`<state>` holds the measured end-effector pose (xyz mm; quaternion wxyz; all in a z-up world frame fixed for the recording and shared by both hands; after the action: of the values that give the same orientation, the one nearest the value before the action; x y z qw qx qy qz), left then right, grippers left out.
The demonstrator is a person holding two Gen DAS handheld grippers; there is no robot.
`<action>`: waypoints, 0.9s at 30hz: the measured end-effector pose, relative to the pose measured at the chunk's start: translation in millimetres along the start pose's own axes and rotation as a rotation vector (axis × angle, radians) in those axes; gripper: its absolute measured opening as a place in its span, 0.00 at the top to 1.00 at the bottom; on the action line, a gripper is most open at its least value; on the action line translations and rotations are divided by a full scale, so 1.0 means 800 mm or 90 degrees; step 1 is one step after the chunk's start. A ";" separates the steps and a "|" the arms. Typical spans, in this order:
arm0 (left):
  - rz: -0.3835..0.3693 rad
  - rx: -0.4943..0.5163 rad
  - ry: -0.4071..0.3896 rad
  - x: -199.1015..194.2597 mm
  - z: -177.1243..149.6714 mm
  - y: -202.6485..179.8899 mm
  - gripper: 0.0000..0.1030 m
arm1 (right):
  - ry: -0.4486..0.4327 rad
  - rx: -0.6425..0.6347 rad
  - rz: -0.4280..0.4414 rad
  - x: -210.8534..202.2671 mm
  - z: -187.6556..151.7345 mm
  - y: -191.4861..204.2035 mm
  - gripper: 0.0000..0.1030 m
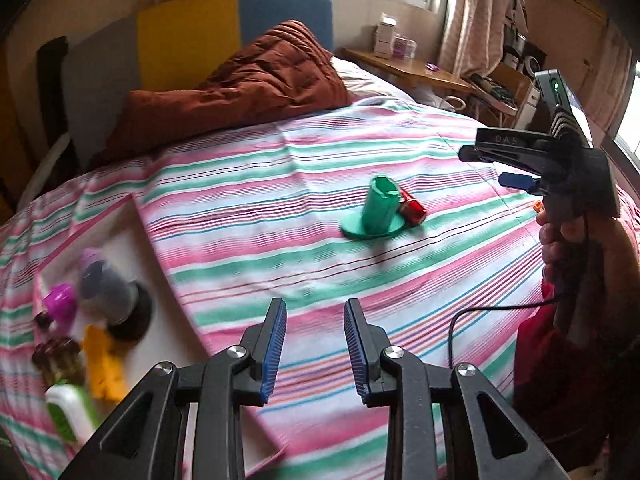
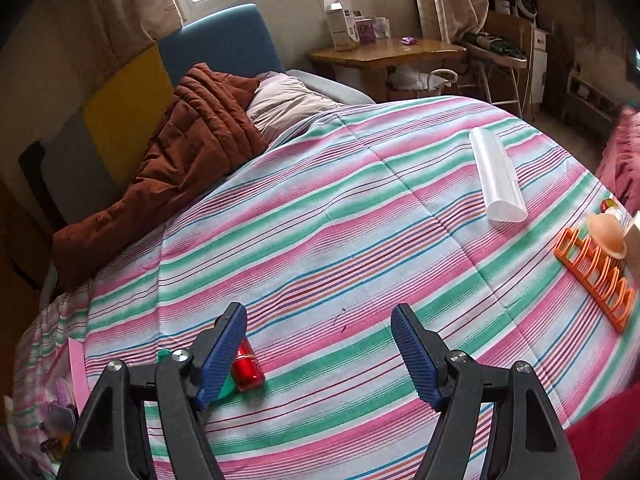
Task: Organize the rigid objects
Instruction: 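Grasp the green cup stand with the left gripper while the right grasps the red cylinder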
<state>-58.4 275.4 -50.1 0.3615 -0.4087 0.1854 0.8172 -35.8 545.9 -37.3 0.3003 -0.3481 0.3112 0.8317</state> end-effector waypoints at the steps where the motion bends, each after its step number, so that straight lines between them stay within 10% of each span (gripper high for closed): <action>1: -0.005 0.005 0.004 0.008 0.004 -0.005 0.69 | 0.002 0.002 0.002 0.000 0.000 0.000 0.27; 23: -0.082 -0.046 0.028 0.160 0.102 -0.058 0.59 | 0.034 0.033 0.026 0.008 -0.001 -0.003 0.24; 27: -0.090 -0.058 0.026 0.166 0.096 -0.046 0.69 | 0.035 0.016 0.022 0.011 -0.003 0.000 0.24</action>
<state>-125.7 404.7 -111.0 0.3954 -0.4533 0.1257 0.7889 -39.8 546.4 -45.3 0.2815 -0.3619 0.3359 0.8228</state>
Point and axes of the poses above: each gripper's, at about its wrist camera, not at the fingertips, and x roughly the way its jaws point, y to its left, z to its top, the point moved 5 cm from there along x, roughly the way its jaws point, and after that the axes turned 7 degrees about x, right-handed, at the moved point
